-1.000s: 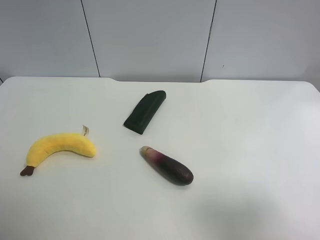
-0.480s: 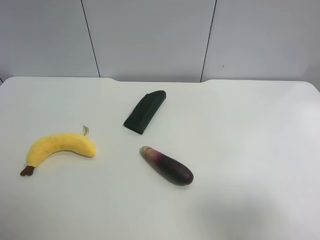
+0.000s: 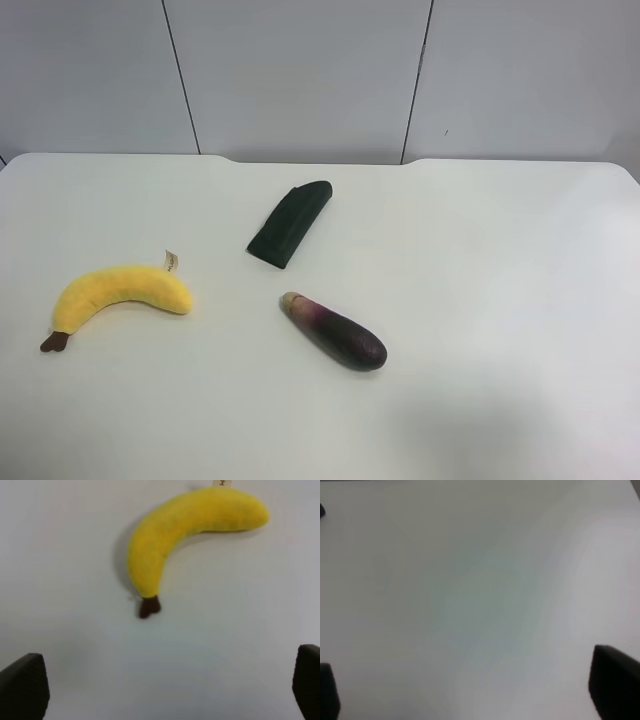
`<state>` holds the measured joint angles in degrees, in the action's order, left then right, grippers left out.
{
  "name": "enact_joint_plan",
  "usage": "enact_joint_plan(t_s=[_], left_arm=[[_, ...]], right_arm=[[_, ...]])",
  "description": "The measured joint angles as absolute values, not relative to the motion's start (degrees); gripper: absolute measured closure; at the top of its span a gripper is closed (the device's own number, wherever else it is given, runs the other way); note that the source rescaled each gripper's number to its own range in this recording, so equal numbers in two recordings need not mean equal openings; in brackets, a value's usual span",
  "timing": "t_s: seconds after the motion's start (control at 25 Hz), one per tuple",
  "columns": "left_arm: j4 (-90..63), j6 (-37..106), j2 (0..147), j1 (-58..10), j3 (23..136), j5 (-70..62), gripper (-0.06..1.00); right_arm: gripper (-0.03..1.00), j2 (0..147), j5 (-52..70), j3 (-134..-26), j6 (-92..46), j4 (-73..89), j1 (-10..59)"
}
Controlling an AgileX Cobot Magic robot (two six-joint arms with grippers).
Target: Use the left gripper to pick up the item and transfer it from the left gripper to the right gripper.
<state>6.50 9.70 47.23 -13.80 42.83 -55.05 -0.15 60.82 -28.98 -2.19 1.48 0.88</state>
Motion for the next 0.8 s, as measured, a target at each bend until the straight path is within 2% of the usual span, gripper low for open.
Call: enact_joint_plan(t_s=[0.12,0.4,0.8], left_arm=[[11.62,9.83,56.53,-16.77,42.90,-50.24,-0.06],[13.10,13.66,73.85,-17.08,42.94,-42.01,-0.06],[11.68,24.04,86.56,-15.85,42.94,-37.59,-0.06]], right_arm=[[-0.03,-0.15,60.82,-28.98,-2.19,1.48,0.88],[-0.03,-0.15,60.82,-28.98,-2.19,1.48,0.88],[-0.03,-0.15,60.82,-28.98,-2.19,1.48,0.88]])
